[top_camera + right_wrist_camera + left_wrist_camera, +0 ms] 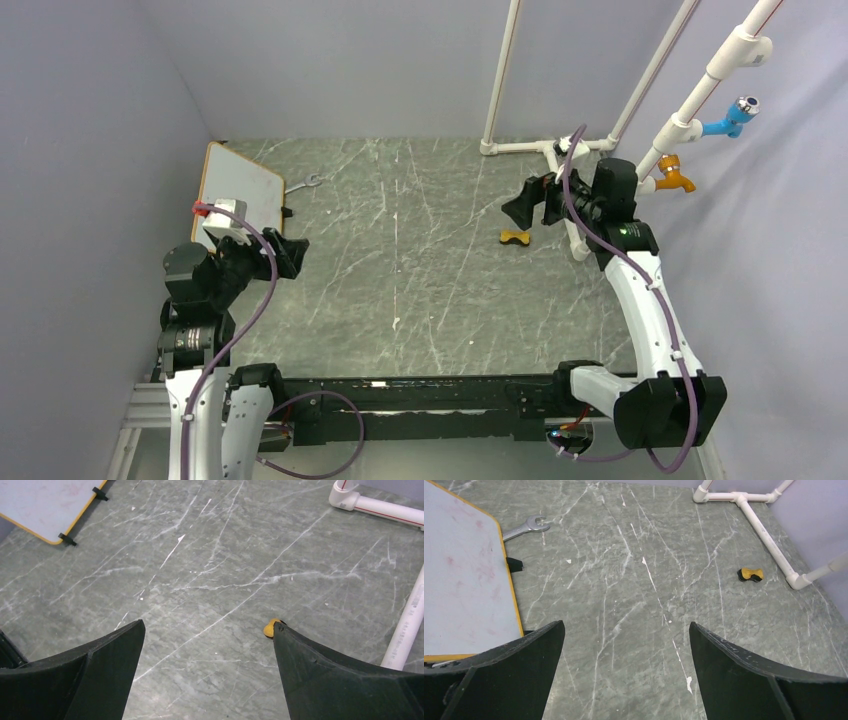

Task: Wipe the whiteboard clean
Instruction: Reset both arms

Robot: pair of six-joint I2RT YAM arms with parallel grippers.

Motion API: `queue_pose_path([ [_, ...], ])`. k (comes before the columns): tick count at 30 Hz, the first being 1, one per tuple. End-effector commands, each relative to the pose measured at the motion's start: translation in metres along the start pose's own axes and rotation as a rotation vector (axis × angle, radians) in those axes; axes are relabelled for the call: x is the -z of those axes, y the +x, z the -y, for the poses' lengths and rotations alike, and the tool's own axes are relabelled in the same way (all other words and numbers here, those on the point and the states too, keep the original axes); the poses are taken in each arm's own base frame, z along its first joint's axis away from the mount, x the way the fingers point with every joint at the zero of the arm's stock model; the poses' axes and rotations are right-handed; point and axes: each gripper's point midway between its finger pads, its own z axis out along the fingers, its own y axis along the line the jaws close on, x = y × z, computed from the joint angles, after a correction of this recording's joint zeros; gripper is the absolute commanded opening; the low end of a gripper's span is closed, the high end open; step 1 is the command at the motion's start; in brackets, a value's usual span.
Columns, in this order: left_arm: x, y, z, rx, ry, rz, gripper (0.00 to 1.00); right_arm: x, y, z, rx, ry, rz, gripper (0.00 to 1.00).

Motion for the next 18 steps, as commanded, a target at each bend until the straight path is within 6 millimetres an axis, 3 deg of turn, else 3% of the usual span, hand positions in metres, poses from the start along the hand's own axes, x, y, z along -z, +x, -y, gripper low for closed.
queue_pose_path([
  [1,0.003,-0.010,0.008,-0.029,0.034,0.034,0.99,0.002,-0.009,-0.003,0.013,-0.022,0.057,1.00],
  [10,0.001,-0.007,0.006,-0.034,0.031,0.028,0.99,0.000,-0.006,0.002,0.022,-0.016,0.050,1.00],
  [18,-0.001,-0.002,0.004,-0.038,0.035,0.018,1.00,-0.004,0.001,0.017,0.017,0.058,0.039,1.00],
])
